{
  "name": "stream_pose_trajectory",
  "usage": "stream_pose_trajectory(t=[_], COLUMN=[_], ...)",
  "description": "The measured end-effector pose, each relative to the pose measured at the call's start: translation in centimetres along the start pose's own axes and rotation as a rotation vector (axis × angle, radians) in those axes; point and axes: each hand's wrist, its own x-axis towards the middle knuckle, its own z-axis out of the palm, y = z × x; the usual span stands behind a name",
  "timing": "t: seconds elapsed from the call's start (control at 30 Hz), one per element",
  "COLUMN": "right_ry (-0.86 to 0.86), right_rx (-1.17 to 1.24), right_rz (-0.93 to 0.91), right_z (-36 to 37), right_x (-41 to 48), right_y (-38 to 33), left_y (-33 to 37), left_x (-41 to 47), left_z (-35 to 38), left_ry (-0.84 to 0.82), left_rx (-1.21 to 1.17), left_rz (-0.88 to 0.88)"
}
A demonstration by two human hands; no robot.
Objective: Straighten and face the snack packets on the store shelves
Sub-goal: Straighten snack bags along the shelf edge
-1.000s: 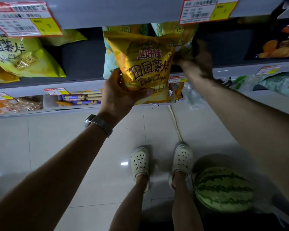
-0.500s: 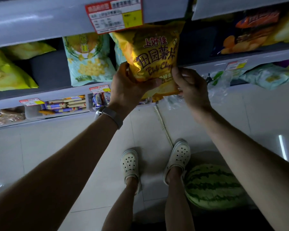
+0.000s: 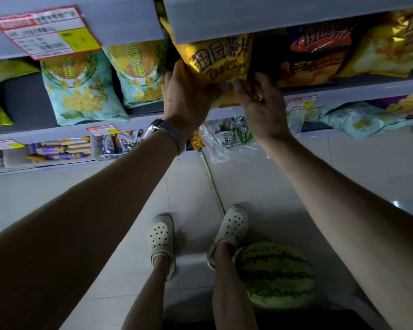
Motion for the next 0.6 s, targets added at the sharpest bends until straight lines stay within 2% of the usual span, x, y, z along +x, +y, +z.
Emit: stream_pose_trajectory(t=[0.2,0.47,0.6], right_ry=[-0.105,-0.179,-0.225], right_rx=[-0.031,-0.005,-0.049], right_rz=[0.019,0.057,0.048], right_z=[-0.4,0.0,-0.2], right_x=[2.0,2.3,1.8], right_y=[-1.0,-0.6,-0.5], left_y=[0.0,-0.5,-1.0], left_x=[1.2,0.3,-0.5], left_z=[0.7,1.6,1.6], left_ry=[0.053,0.030,0.026], left_rx=[-0.104,-0.020,-0.011], left_rz=[0.013,0.029,-0.056])
